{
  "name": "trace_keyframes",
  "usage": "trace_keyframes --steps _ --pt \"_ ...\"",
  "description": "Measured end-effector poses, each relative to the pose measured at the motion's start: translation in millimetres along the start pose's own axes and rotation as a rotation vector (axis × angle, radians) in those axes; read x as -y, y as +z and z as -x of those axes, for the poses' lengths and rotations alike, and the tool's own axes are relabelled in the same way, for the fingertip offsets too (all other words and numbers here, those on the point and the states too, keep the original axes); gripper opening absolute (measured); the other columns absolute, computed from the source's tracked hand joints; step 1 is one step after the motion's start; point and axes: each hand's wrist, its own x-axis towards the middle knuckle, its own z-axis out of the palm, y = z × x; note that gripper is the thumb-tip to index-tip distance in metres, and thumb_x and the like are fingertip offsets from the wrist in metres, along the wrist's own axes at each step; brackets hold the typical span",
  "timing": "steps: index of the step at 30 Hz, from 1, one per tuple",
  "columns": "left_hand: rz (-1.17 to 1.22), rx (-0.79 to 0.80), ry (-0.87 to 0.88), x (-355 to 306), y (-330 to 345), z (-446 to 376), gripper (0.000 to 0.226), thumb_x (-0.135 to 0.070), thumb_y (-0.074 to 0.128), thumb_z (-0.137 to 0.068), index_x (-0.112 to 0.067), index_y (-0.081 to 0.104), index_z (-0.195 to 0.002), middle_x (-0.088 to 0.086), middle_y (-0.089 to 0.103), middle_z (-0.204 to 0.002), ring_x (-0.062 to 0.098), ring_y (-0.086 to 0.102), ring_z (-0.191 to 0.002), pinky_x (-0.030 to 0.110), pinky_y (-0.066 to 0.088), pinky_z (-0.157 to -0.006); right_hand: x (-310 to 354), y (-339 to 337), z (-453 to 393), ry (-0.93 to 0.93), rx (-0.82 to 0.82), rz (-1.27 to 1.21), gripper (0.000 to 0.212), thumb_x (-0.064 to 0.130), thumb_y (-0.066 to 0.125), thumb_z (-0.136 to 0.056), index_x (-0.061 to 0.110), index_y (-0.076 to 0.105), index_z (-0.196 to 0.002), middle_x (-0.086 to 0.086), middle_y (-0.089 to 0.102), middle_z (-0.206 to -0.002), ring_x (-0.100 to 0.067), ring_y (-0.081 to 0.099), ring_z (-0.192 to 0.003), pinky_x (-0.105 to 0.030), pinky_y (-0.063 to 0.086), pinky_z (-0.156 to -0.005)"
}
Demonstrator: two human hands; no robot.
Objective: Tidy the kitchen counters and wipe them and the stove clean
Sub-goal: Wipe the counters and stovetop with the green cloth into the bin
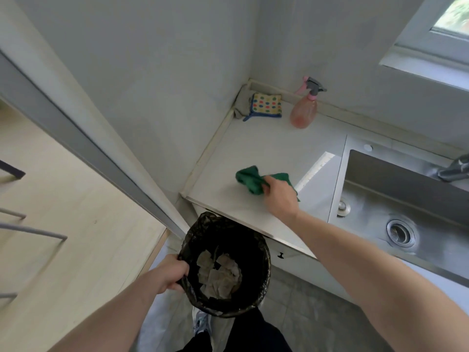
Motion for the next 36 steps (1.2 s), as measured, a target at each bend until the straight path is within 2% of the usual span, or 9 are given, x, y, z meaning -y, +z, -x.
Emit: trace_keyframes --steps 4,9,15,17,21,26,30,33,36 --pt "0.006 -0.001 0.001 -0.4 -0.4 -2.9 0.031 0.009 0.049 -0.078 -0.004 0.061 -0.103 0.022 0.068 -0.100 0.039 0.076 -0.079 0.050 0.065 -0.074 -17.1 -4.1 -22.4 0.059 -0.059 -0.004 0.024 0.017 0.043 -0.101 0.014 0.065 -0.110 -0.006 0.067 -0.097 -0.033 0.063 -0.089 -0.035 0.043 -0.065" --pt "0.018 0.026 -0.010 3.2 1.9 -10.2 0.033 0.009 0.050 -0.078 -0.005 0.061 -0.105 0.023 0.069 -0.108 0.038 0.077 -0.085 0.051 0.064 -0.077 -25.6 23.4 -29.1 0.064 0.103 0.067 0.028 0.021 0.043 -0.104 0.013 0.063 -0.121 -0.012 0.059 -0.137 -0.042 0.054 -0.122 -0.044 0.049 -0.094" --pt "0.011 0.029 -0.013 5.9 1.3 -16.9 0.034 0.010 0.052 -0.078 -0.004 0.062 -0.107 0.024 0.070 -0.109 0.038 0.077 -0.083 0.051 0.064 -0.077 -12.3 35.0 -24.1 0.020 0.100 0.142 0.023 0.017 0.043 -0.103 0.014 0.063 -0.114 -0.007 0.065 -0.119 -0.038 0.059 -0.106 -0.039 0.049 -0.072" --pt "0.011 0.026 -0.008 5.2 2.1 -15.5 0.031 0.010 0.052 -0.078 -0.005 0.062 -0.103 0.023 0.069 -0.109 0.038 0.077 -0.084 0.052 0.064 -0.077 -5.4 37.8 -11.9 -0.029 0.135 0.130 0.024 0.016 0.044 -0.102 0.015 0.063 -0.115 -0.007 0.066 -0.119 -0.037 0.059 -0.108 -0.040 0.051 -0.075" --pt "0.016 0.022 -0.009 3.3 2.6 -13.4 0.028 0.012 0.050 -0.080 -0.007 0.060 -0.099 0.023 0.069 -0.108 0.038 0.077 -0.084 0.052 0.064 -0.077 6.5 39.1 28.3 -0.120 0.237 0.078 0.025 0.021 0.046 -0.102 0.022 0.064 -0.120 0.001 0.061 -0.141 -0.035 0.052 -0.131 -0.045 0.054 -0.092" --pt "0.001 0.028 0.005 -2.9 3.6 -5.1 0.027 0.014 0.049 -0.084 -0.007 0.060 -0.095 0.020 0.070 -0.103 0.037 0.076 -0.084 0.048 0.065 -0.072 20.3 38.7 89.8 -0.186 0.281 0.048 0.023 0.025 0.046 -0.101 0.029 0.064 -0.115 0.002 0.071 -0.111 -0.026 0.064 -0.105 -0.042 0.055 -0.078" --pt "-0.011 0.029 0.007 -4.1 1.1 -2.8 0.029 0.013 0.051 -0.083 -0.002 0.062 -0.104 0.022 0.073 -0.102 0.037 0.077 -0.082 0.050 0.065 -0.074 28.3 37.2 130.4 -0.166 0.397 -0.014 0.019 0.029 0.044 -0.103 0.030 0.062 -0.109 0.003 0.071 -0.097 -0.027 0.066 -0.087 -0.036 0.048 -0.067" --pt "-0.019 0.029 0.012 -4.0 -3.0 0.8 0.027 0.012 0.052 -0.083 -0.004 0.064 -0.101 0.021 0.073 -0.101 0.036 0.077 -0.082 0.050 0.065 -0.075 27.1 25.0 147.9 -0.128 0.307 -0.110 0.014 0.027 0.045 -0.103 0.031 0.058 -0.104 0.008 0.068 -0.086 -0.025 0.063 -0.077 -0.036 0.046 -0.062" --pt "-0.017 0.033 0.012 -3.6 -5.9 3.3 0.032 0.012 0.052 -0.083 -0.001 0.064 -0.109 0.021 0.073 -0.104 0.036 0.077 -0.083 0.049 0.065 -0.073 25.5 -1.2 137.3 -0.079 0.154 -0.184 0.015 0.023 0.047 -0.101 0.030 0.059 -0.107 0.008 0.064 -0.080 -0.024 0.061 -0.073 -0.035 0.043 -0.061"
